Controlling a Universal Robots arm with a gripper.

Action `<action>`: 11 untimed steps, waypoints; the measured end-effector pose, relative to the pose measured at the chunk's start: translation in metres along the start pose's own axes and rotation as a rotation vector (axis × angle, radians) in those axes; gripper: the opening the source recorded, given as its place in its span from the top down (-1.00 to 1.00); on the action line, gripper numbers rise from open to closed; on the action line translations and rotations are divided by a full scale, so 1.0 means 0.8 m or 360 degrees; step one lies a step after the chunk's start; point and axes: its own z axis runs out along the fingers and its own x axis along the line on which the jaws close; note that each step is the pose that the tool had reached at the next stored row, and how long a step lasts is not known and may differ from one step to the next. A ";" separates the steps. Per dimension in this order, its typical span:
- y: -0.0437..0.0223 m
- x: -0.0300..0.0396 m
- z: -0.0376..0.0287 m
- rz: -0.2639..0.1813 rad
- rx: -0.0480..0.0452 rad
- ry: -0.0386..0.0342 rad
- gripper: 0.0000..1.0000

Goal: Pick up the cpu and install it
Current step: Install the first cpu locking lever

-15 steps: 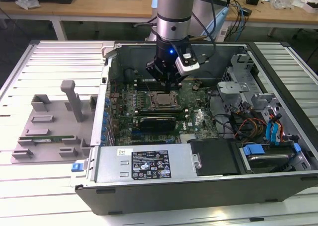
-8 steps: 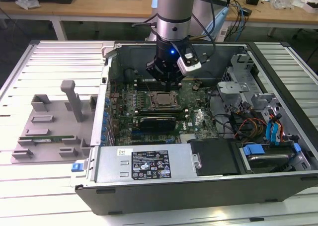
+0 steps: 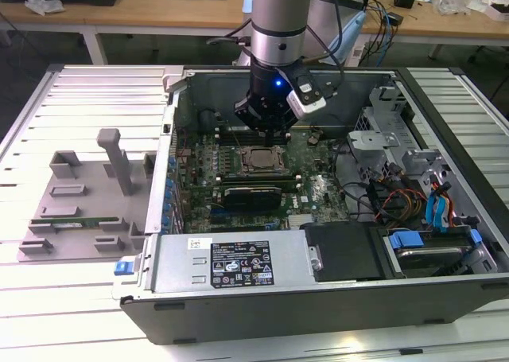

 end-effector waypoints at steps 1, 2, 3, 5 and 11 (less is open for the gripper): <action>0.0000 0.0002 0.0000 0.0000 0.0000 0.0000 0.79; 0.0000 0.0002 -0.0003 0.0000 0.0000 0.0000 0.79; -0.0001 0.0003 -0.0011 0.0000 0.0000 0.0000 0.79; -0.0001 0.0003 -0.0042 0.0000 0.0000 0.0000 0.79; -0.0002 0.0000 -0.0148 0.0000 0.0000 0.0000 0.79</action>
